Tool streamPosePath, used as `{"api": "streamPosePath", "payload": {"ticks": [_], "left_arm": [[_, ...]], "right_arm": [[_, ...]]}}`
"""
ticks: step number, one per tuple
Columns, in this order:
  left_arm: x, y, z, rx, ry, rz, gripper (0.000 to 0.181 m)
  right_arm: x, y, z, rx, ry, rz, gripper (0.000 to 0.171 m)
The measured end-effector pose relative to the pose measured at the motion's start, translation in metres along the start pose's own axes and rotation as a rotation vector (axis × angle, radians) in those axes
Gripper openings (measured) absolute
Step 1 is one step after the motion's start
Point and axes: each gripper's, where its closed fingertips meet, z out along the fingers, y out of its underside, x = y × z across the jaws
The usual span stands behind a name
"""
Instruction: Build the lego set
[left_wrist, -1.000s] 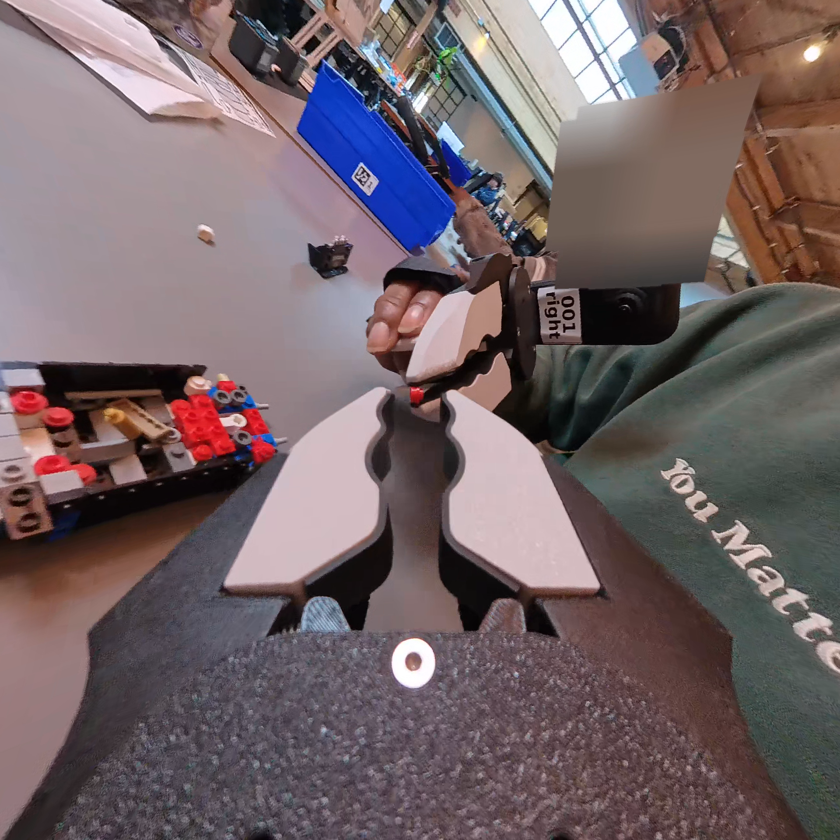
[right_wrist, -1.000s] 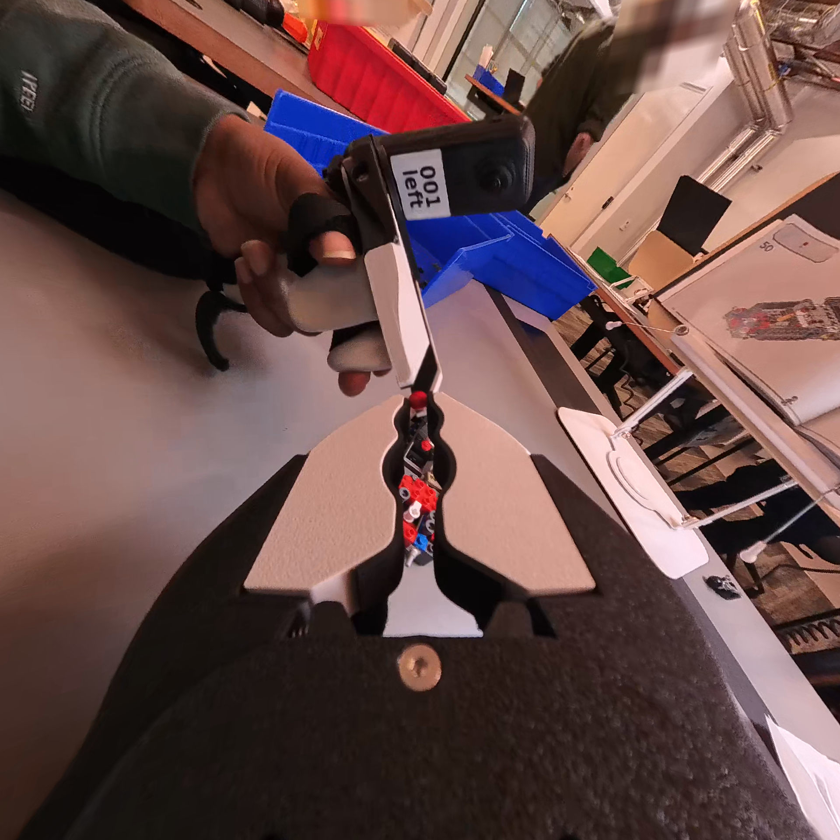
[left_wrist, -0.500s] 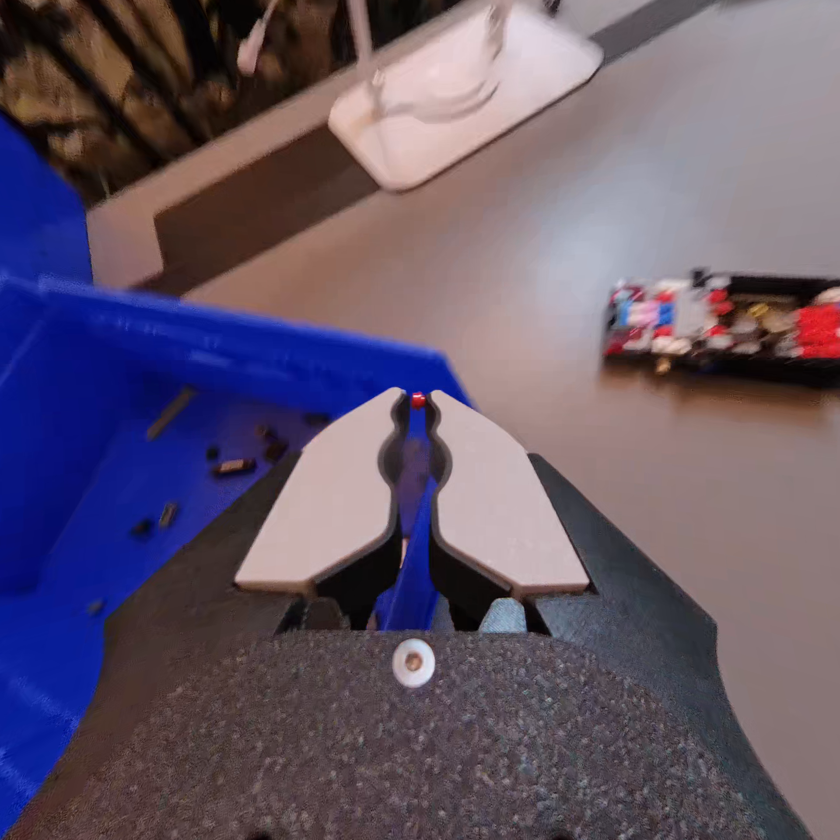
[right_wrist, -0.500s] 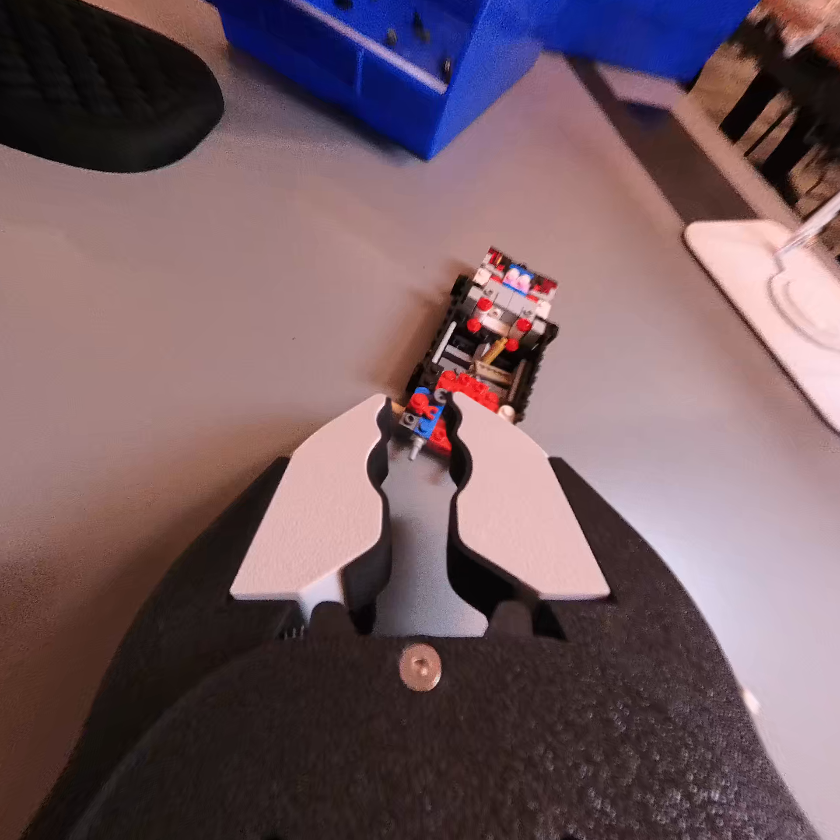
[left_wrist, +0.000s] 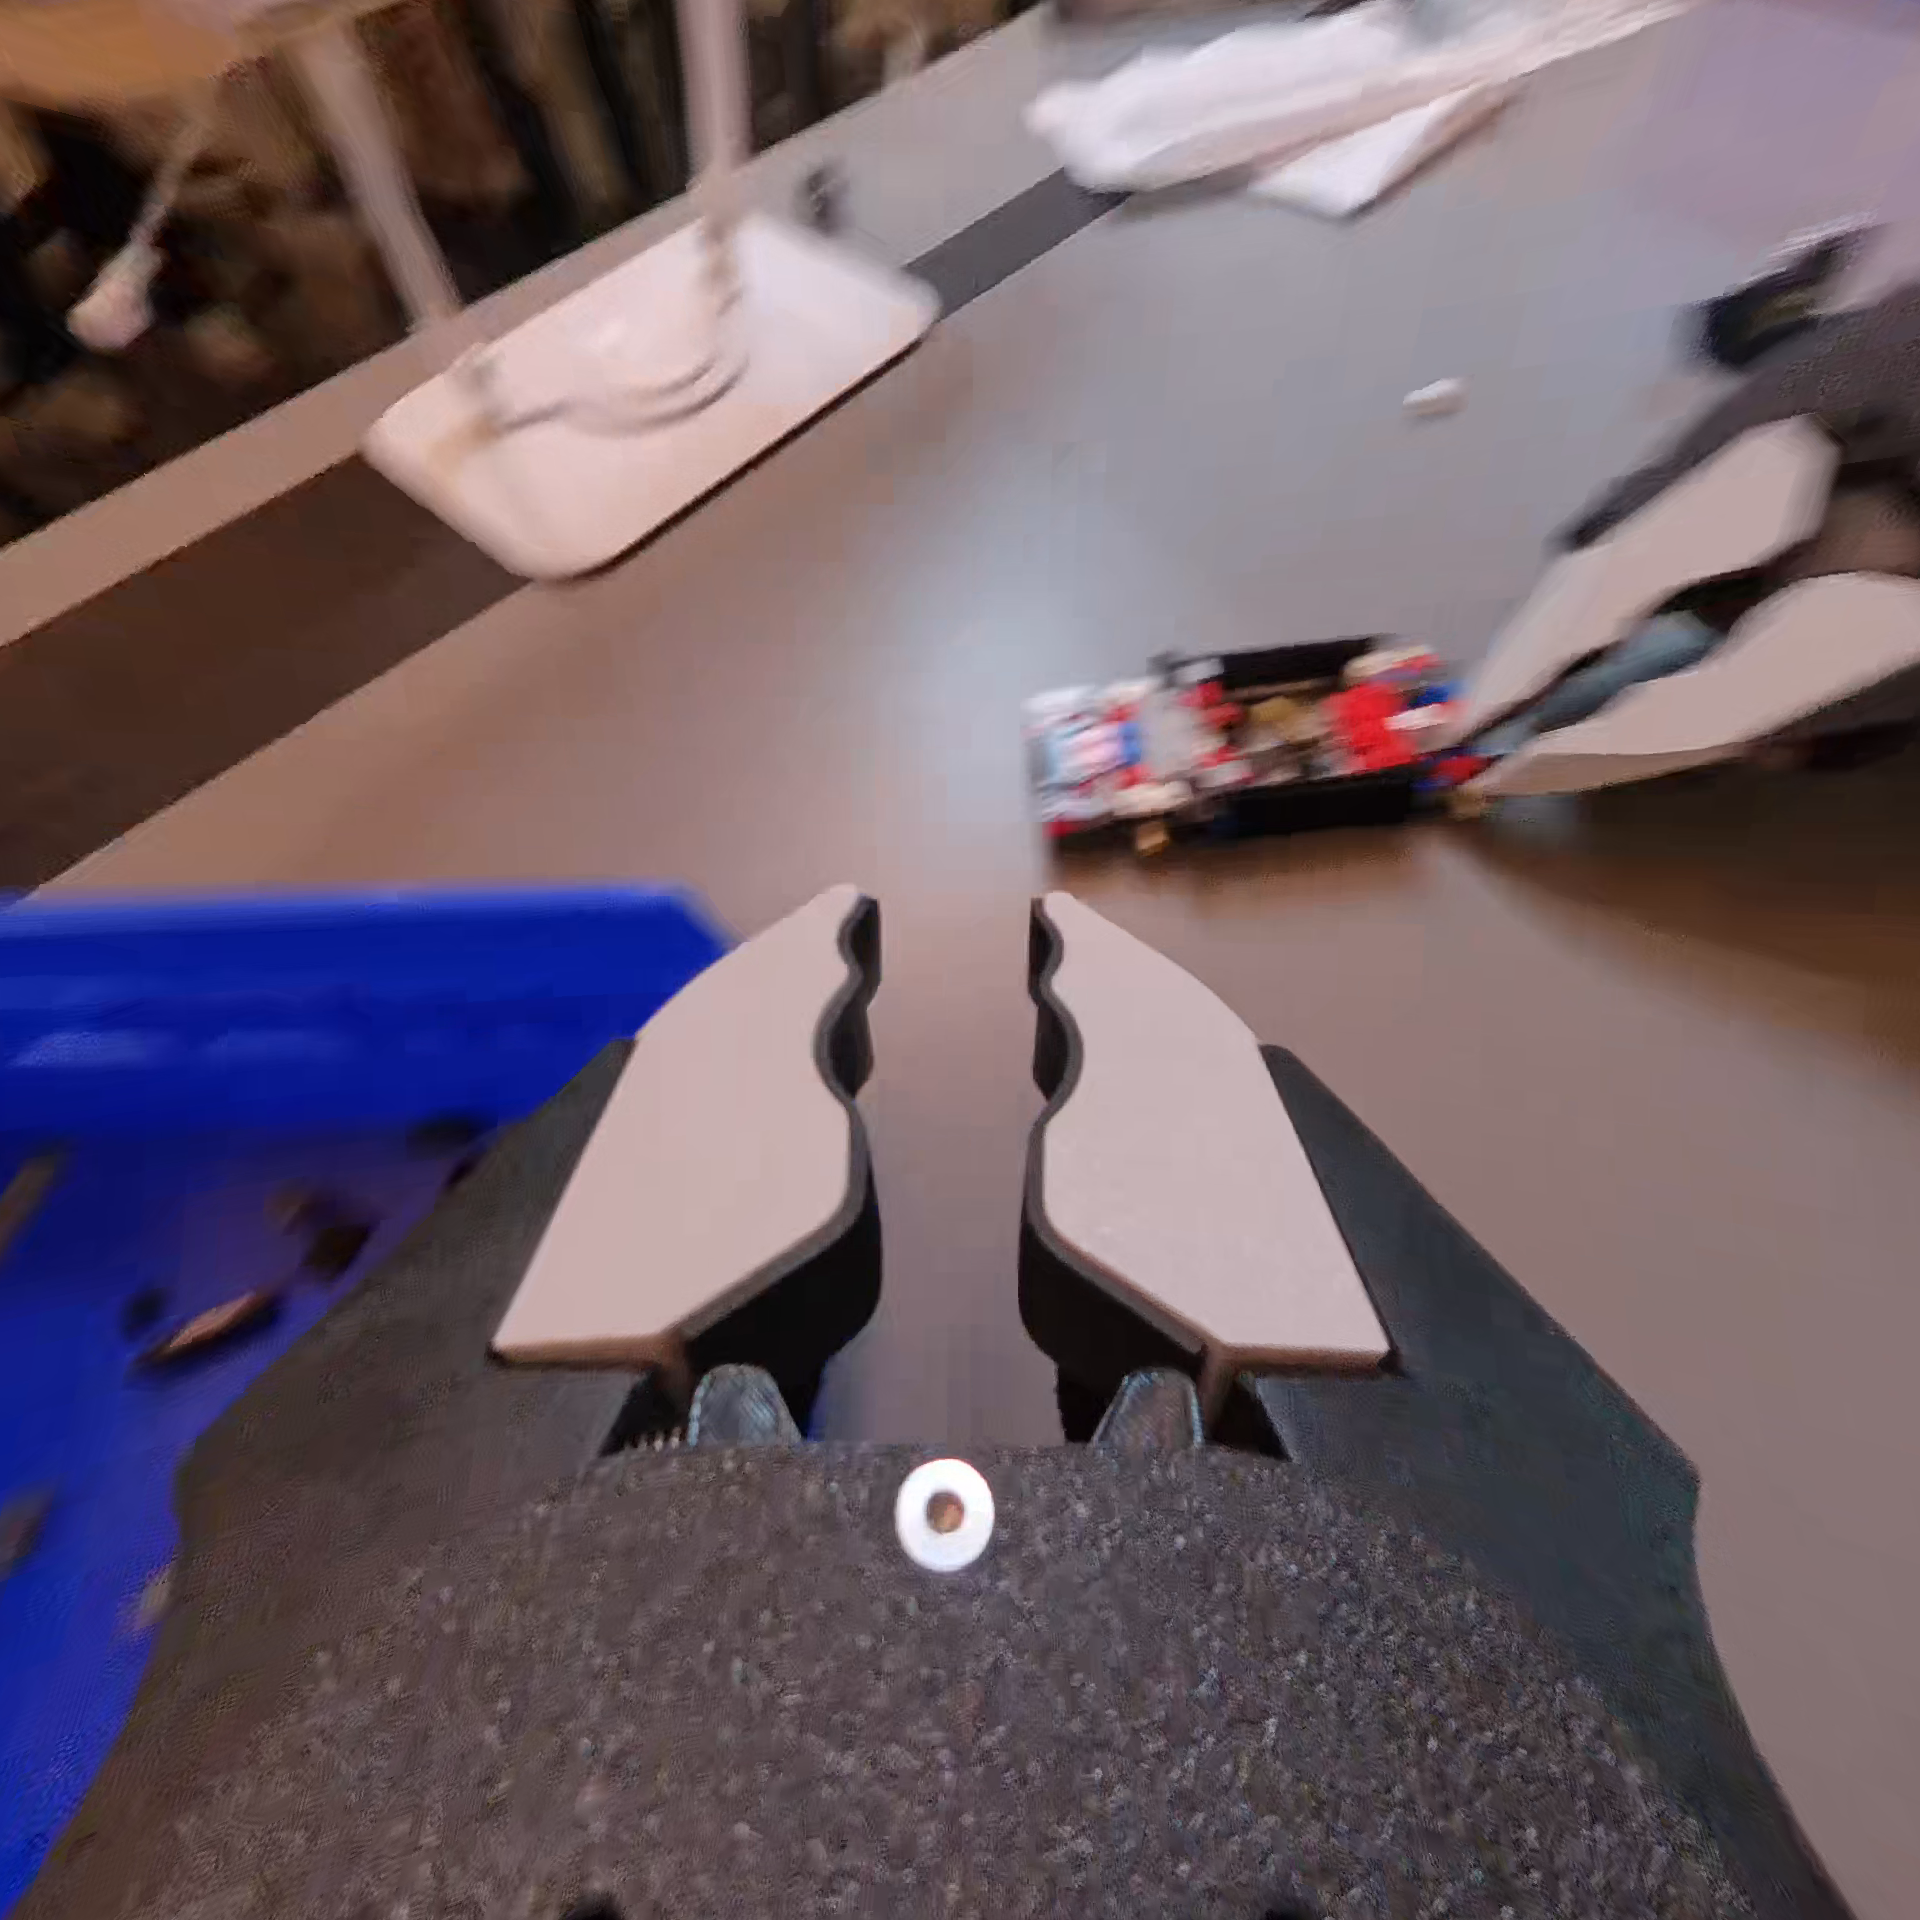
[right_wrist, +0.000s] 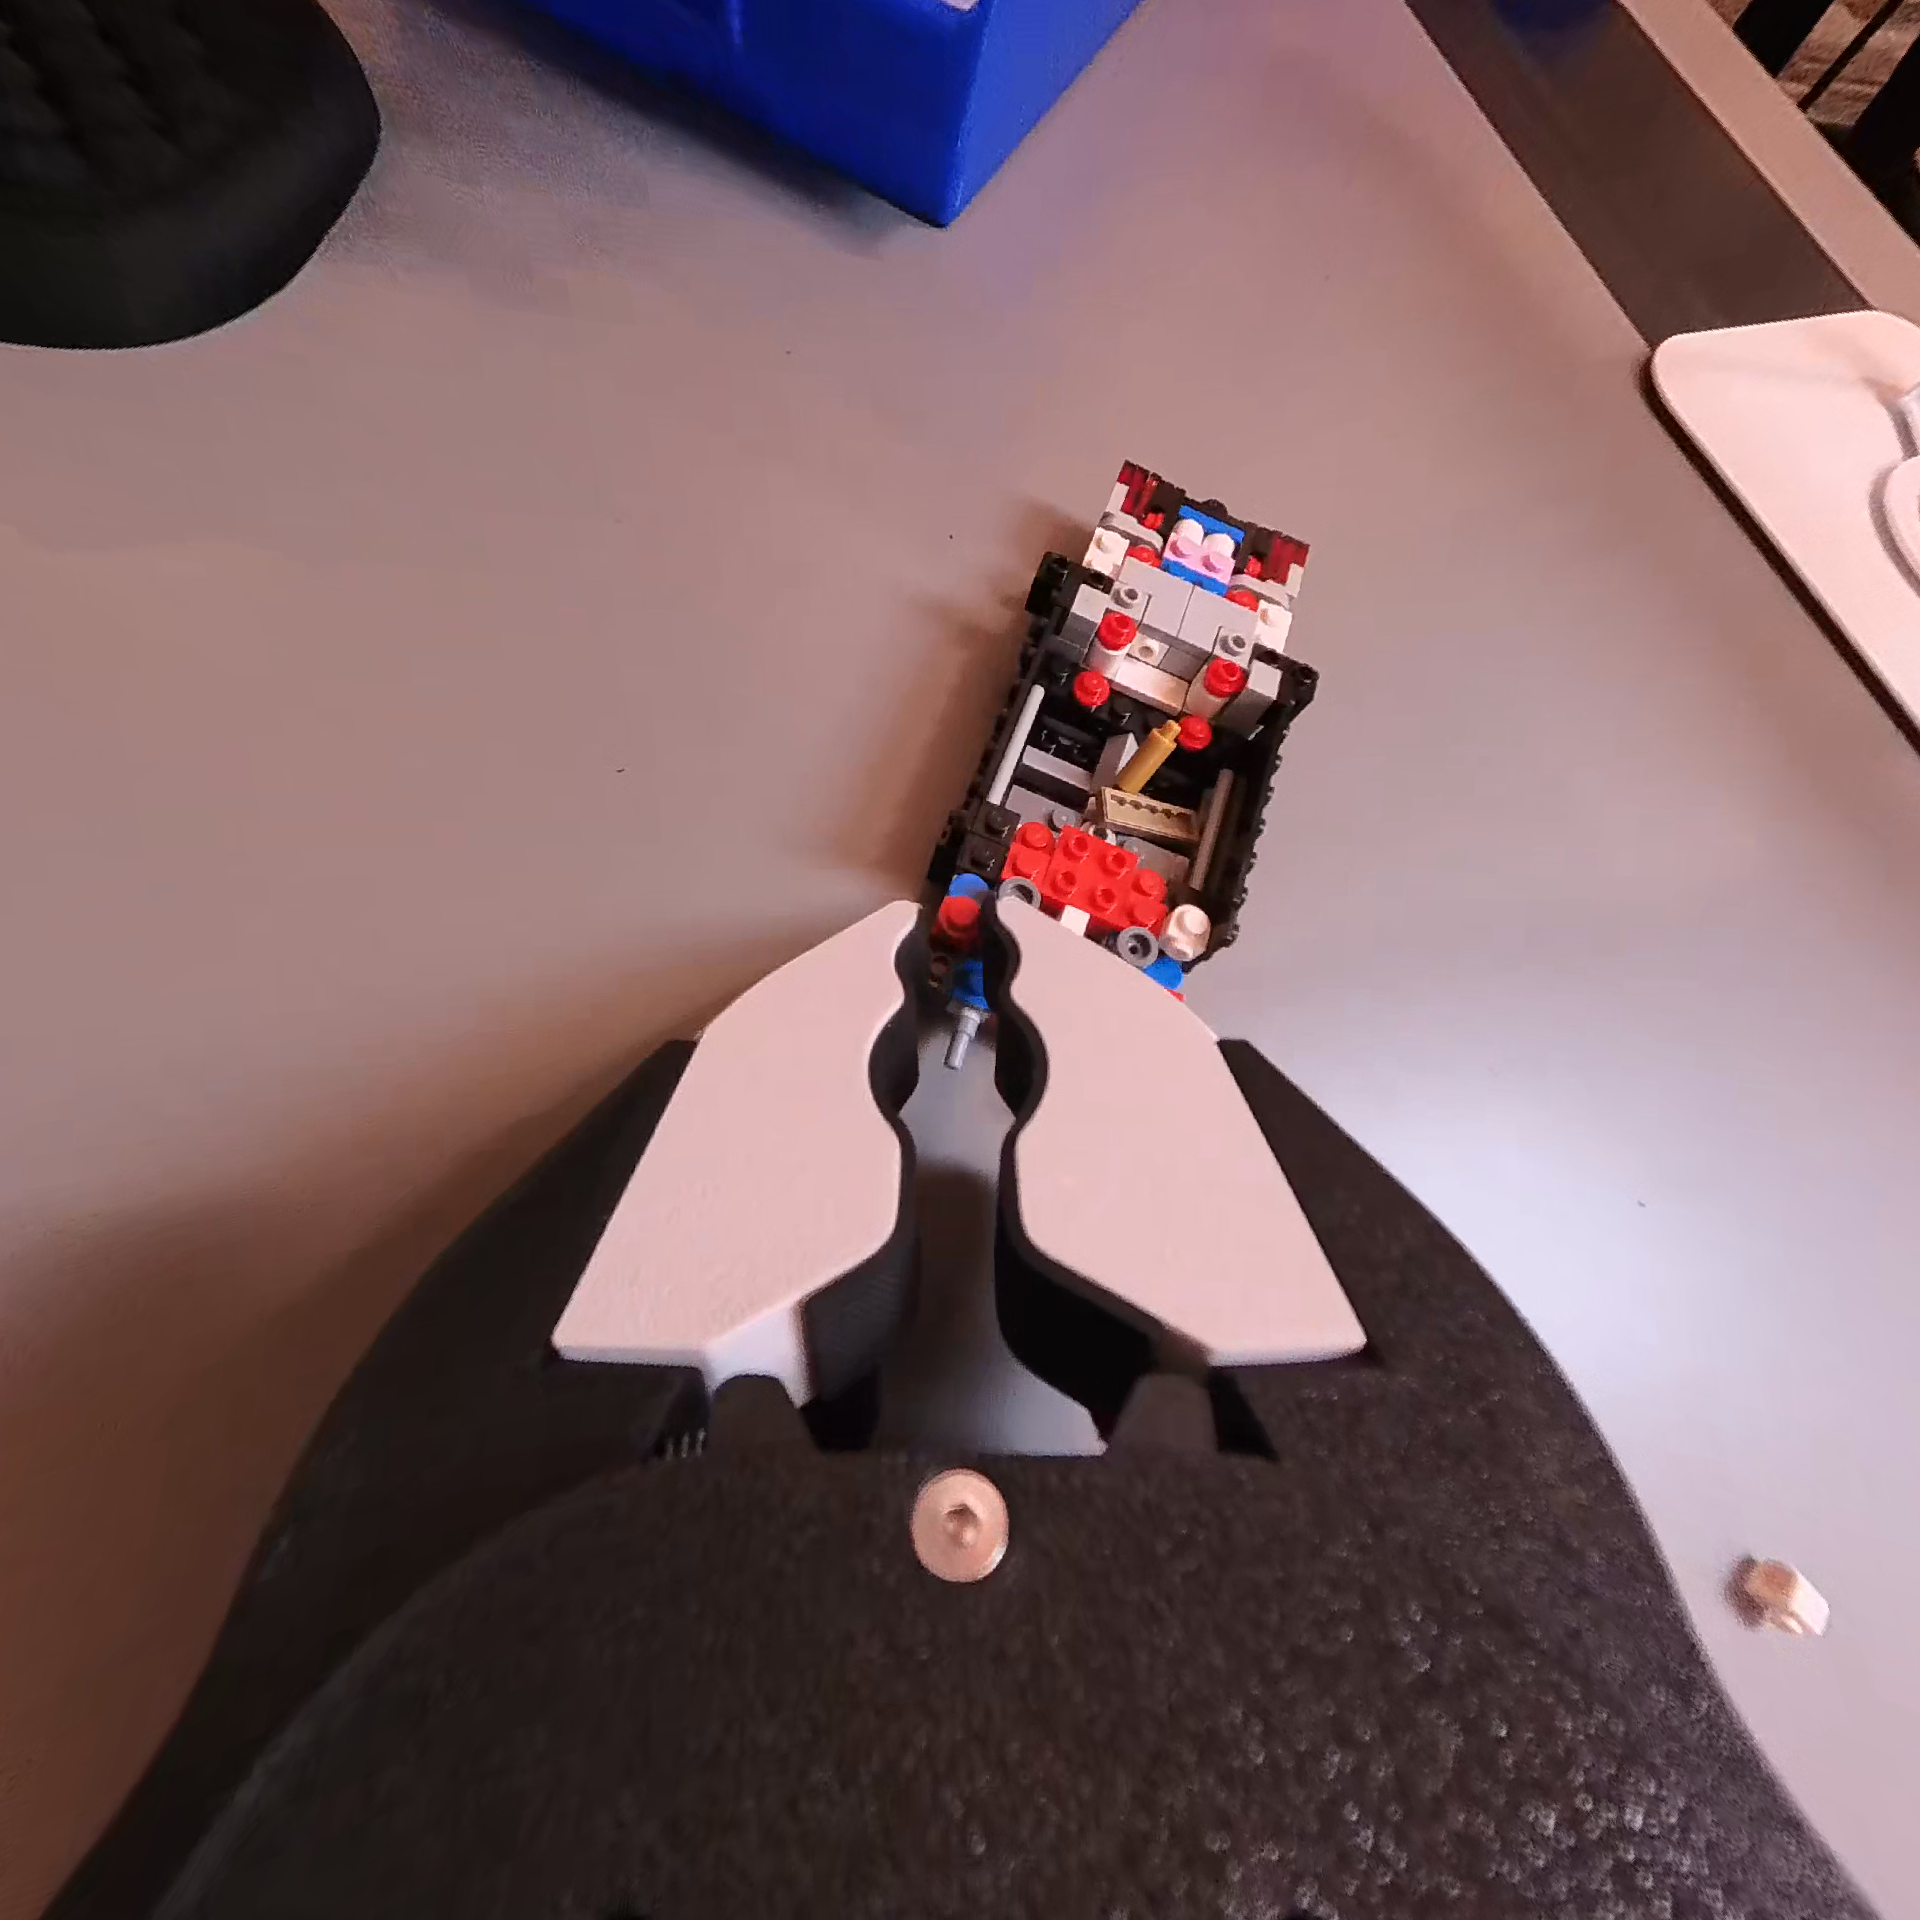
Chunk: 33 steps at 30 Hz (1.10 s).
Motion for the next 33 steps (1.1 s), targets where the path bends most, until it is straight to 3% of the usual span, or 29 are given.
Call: {"api": "streamPosePath", "payload": {"ticks": [2,5,10,18,23,27,33], "left_arm": [[0.04,-0.011,0.012,0.061,0.161,0.024,0.022],[0.096,-0.003,0.039,0.024,0.336,0.079,0.016],[0.147,0.022,0.074,-0.089,0.435,0.168,0.016],[0.155,0.024,0.085,-0.096,0.452,0.159,0.013],[0.153,0.018,0.084,-0.059,0.435,0.189,0.013],[0.152,0.016,0.085,-0.032,0.389,0.333,0.016],[0.158,0.021,0.093,-0.064,0.355,0.439,0.008]], "right_arm": [[0.0,0.0,0.0,0.003,-0.003,0.005,0.009],[-0.001,-0.001,-0.001,0.017,0.0,0.002,0.008],[-0.005,-0.003,-0.003,0.043,0.024,-0.08,0.008],[-0.007,-0.003,-0.003,0.058,0.093,-0.251,0.007],[-0.008,-0.002,-0.004,0.064,0.001,-0.052,0.008],[-0.007,-0.001,-0.005,0.063,-0.042,0.036,0.007],[-0.005,0.001,-0.005,0.052,0.079,-0.267,0.007]]}}
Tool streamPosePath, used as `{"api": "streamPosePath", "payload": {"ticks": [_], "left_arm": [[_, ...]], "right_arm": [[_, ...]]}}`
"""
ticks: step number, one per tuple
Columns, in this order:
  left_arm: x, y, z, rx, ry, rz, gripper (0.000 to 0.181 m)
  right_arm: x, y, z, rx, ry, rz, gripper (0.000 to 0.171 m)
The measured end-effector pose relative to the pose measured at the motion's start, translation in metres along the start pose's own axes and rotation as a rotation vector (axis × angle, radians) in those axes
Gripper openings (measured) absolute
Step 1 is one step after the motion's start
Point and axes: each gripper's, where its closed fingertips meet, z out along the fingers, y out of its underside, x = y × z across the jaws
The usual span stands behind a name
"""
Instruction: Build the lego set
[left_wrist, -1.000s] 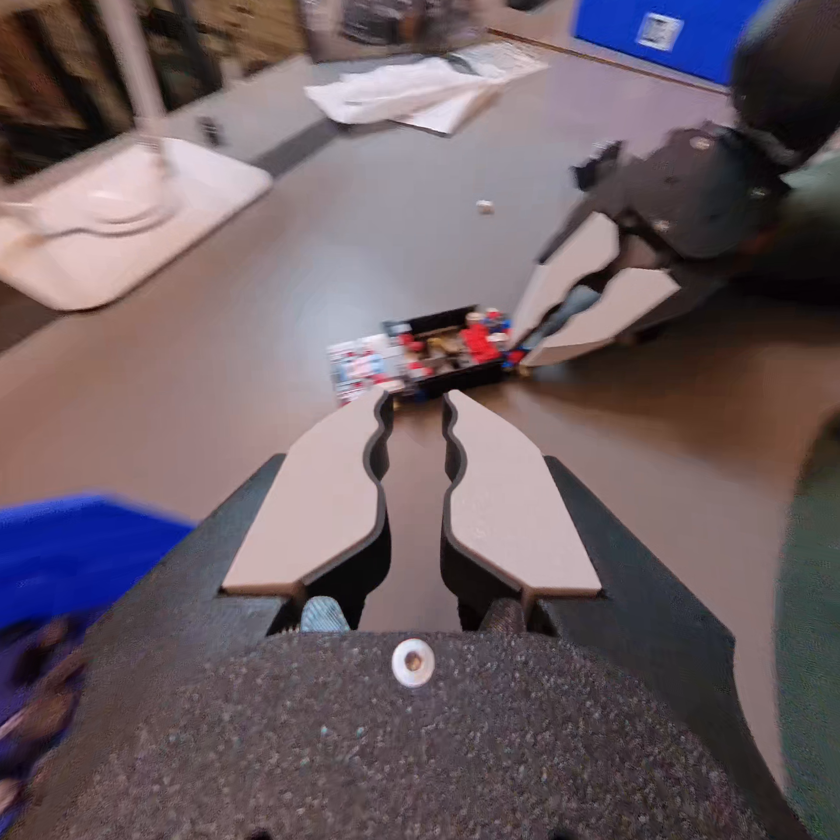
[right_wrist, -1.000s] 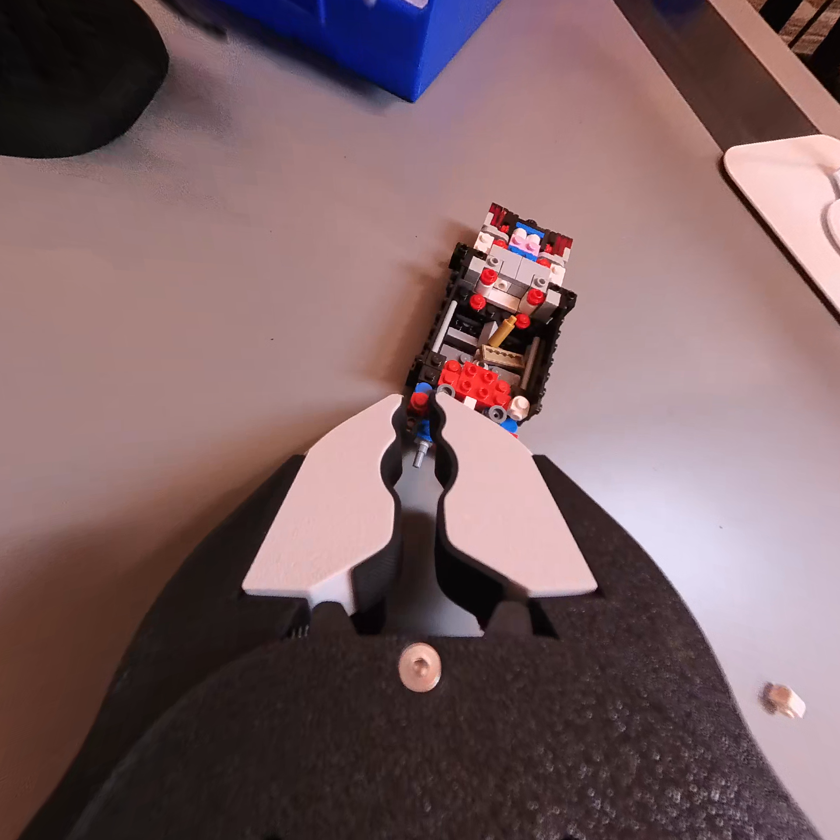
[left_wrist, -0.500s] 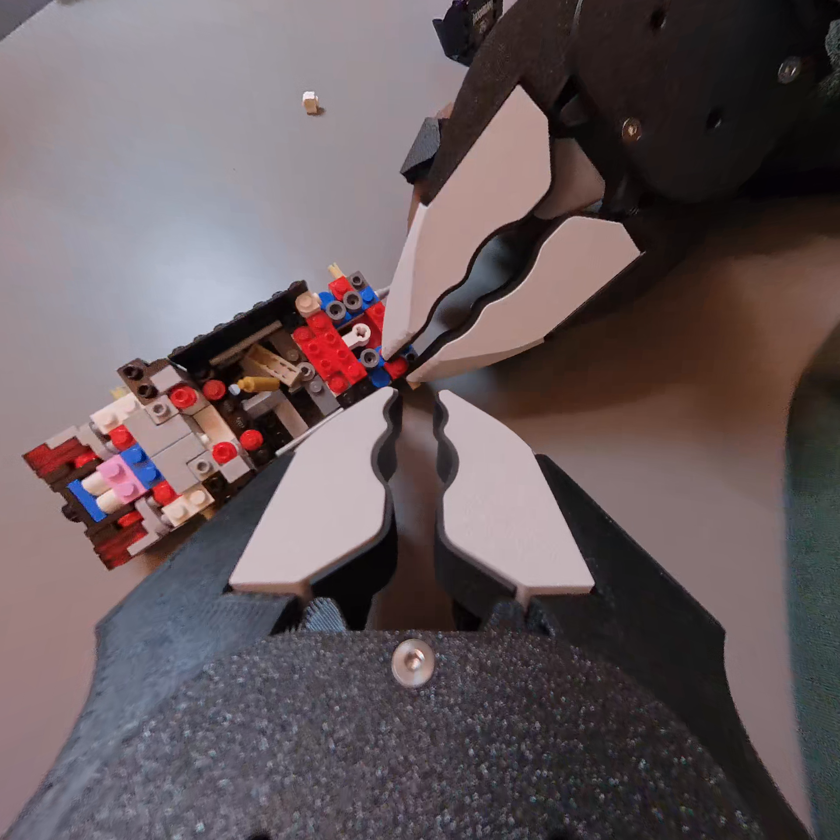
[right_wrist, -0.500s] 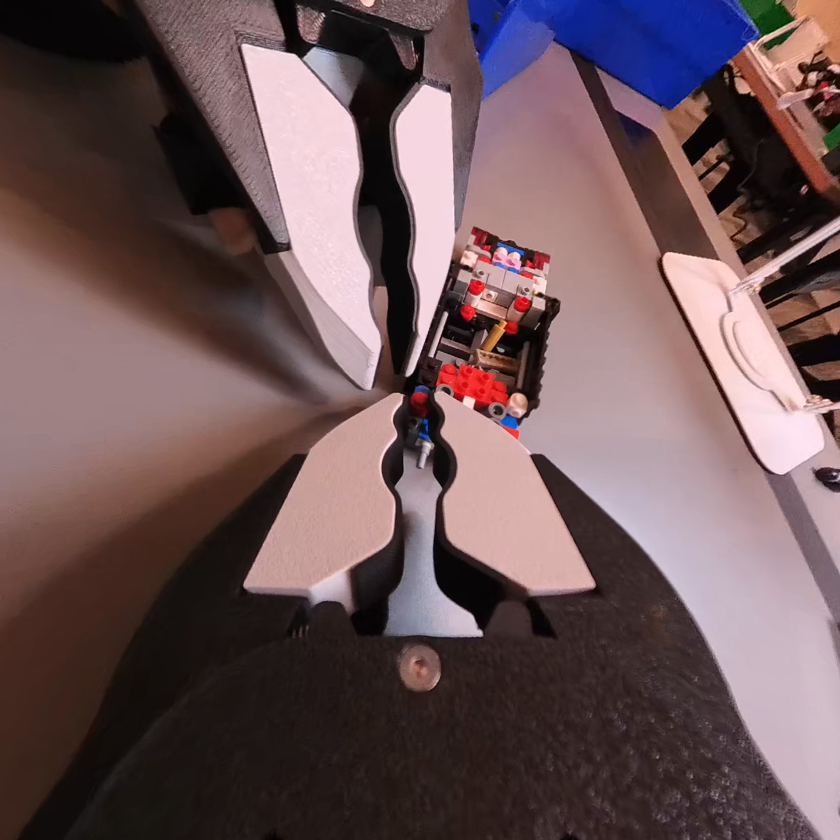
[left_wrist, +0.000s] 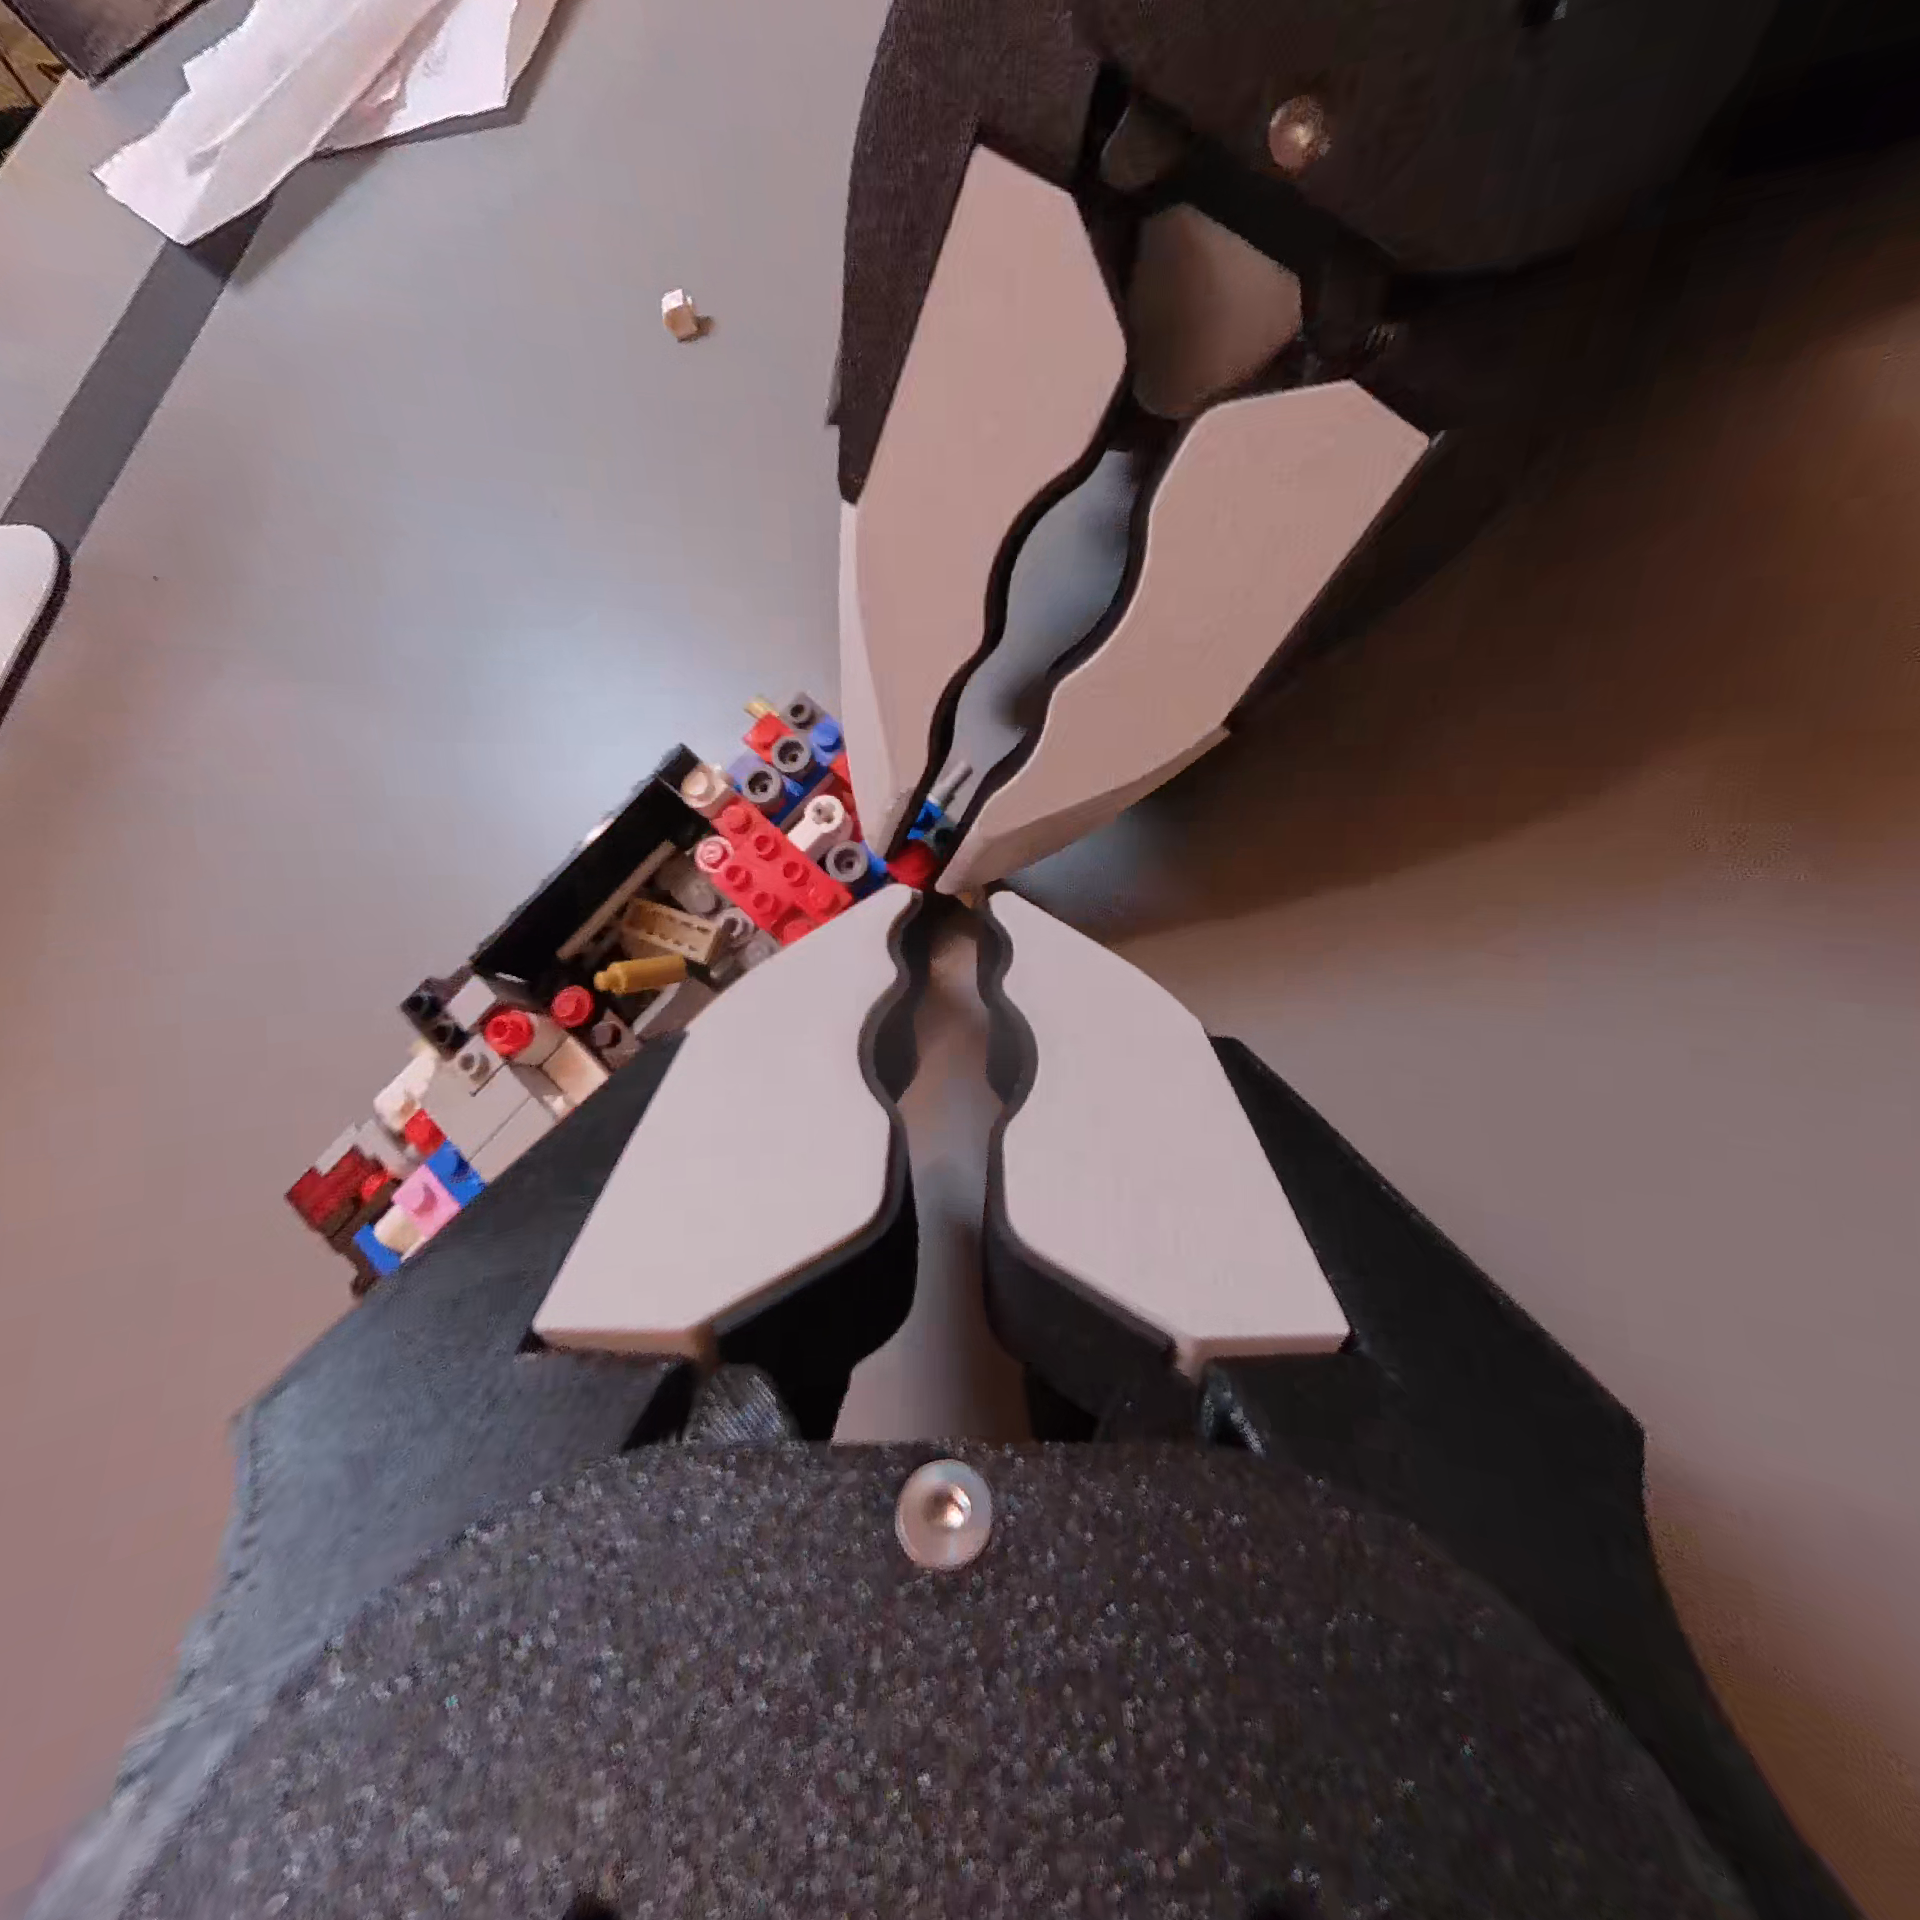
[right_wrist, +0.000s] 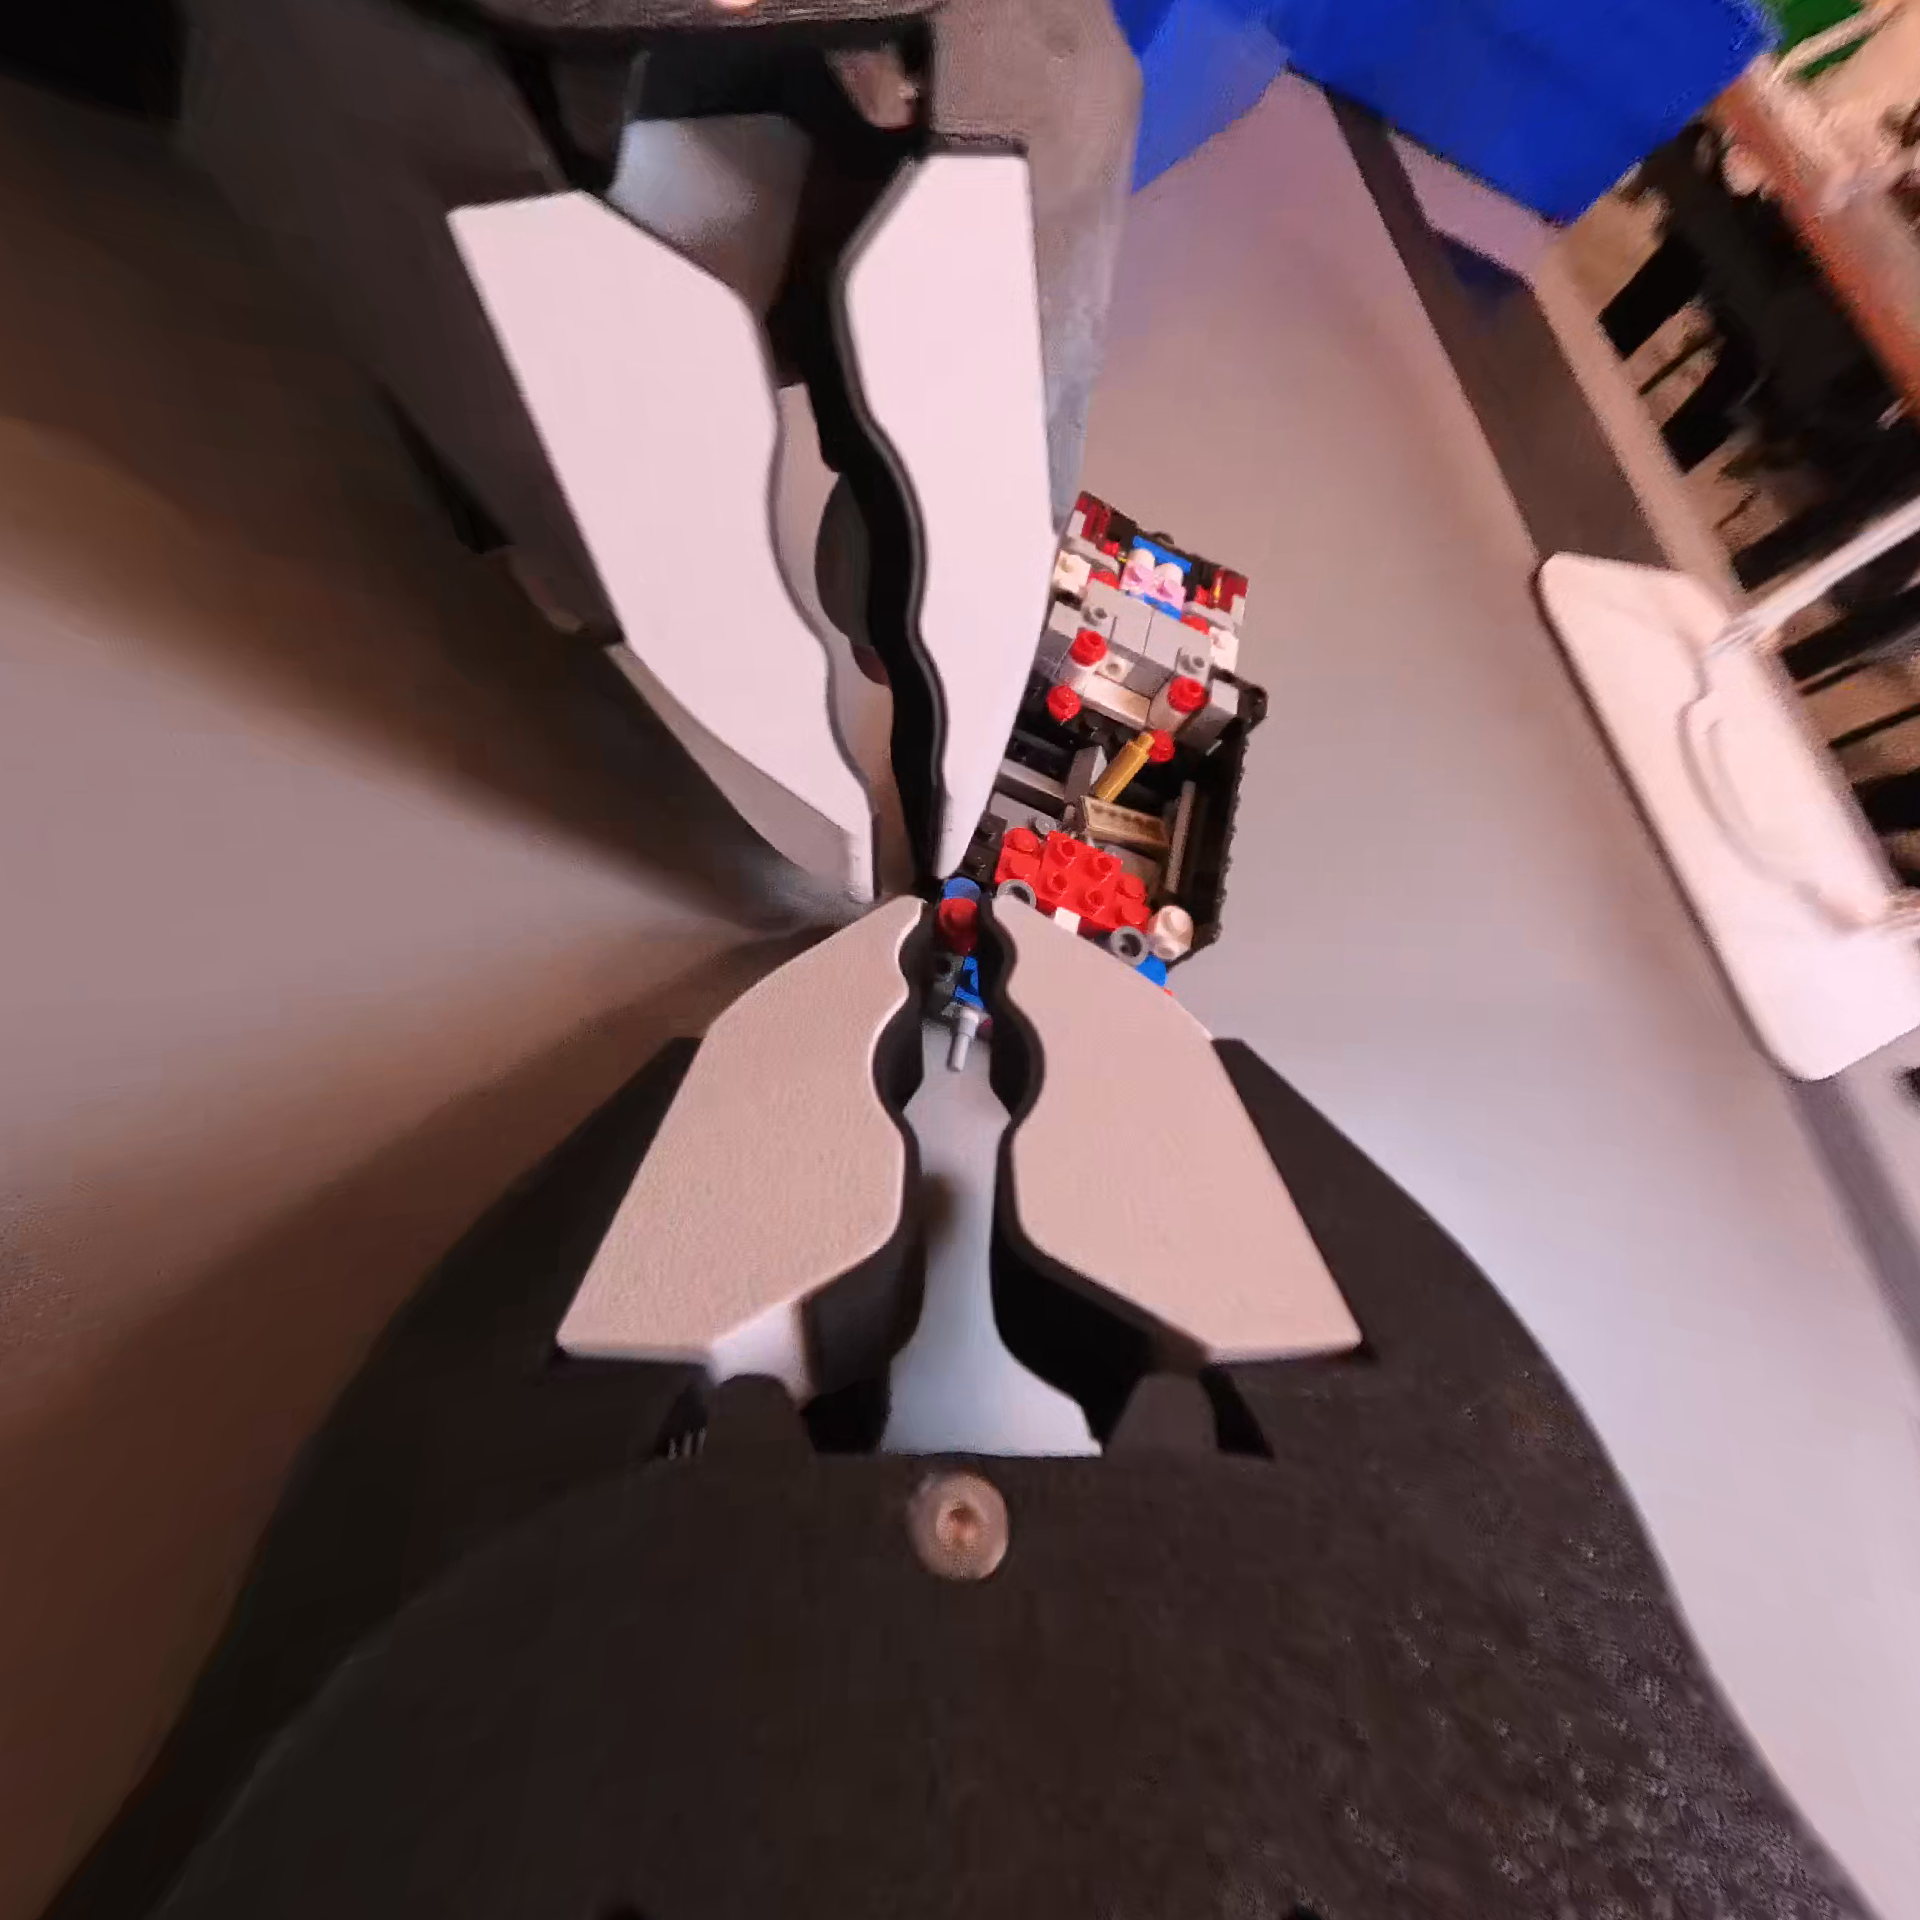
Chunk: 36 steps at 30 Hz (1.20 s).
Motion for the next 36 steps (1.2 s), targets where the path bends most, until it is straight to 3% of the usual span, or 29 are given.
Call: {"api": "streamPosePath", "payload": {"ticks": [5,11,16,24,36], "left_arm": [[0.003,0.0,0.003,-0.006,0.01,0.002,0.005],[-0.004,-0.008,-0.003,0.034,-0.023,0.021,0.009],[-0.002,-0.009,0.0,0.029,-0.022,0.099,0.011],[0.004,-0.008,0.006,0.014,-0.023,0.109,0.013],[-0.001,-0.004,-0.002,0.017,-0.053,0.073,0.013]], "right_arm": [[0.002,0.003,-0.003,-0.005,0.072,-0.193,0.007],[0.002,0.0,-0.006,0.042,-0.097,0.224,0.007],[0.001,0.004,-0.008,0.024,-0.148,0.329,0.007],[-0.002,0.006,-0.008,0.004,-0.119,0.22,0.009],[0.014,0.025,-0.024,-0.047,-0.129,0.227,0.027]]}}
